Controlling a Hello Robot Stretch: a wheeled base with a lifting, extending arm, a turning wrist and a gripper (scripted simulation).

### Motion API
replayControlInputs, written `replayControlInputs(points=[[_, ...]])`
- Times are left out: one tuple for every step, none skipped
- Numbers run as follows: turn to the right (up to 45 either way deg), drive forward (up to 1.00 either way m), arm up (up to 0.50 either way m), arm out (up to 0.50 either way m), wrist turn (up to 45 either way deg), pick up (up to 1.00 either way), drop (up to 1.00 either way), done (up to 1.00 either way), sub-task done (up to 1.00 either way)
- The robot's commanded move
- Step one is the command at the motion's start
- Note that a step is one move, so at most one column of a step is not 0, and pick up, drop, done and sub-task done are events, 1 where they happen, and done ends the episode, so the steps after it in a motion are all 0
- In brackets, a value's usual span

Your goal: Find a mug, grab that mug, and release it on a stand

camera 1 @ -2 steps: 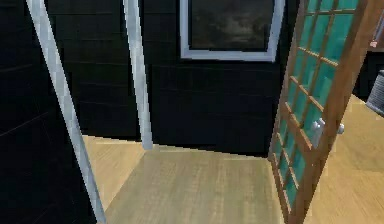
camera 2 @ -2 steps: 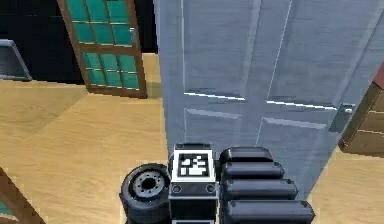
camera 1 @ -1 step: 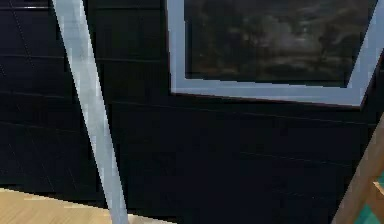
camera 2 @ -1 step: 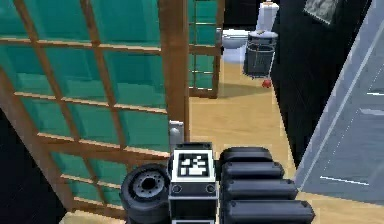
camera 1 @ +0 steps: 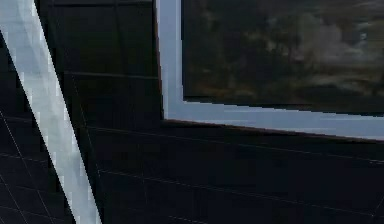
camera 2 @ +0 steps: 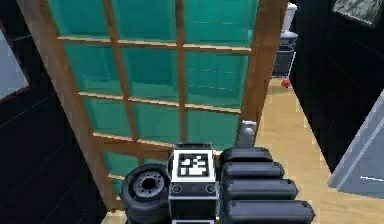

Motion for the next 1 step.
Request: replayControlInputs(points=[[-45.0,0.0,0.0,0.0,0.0,0.0,0.0,0.0,0.0]])
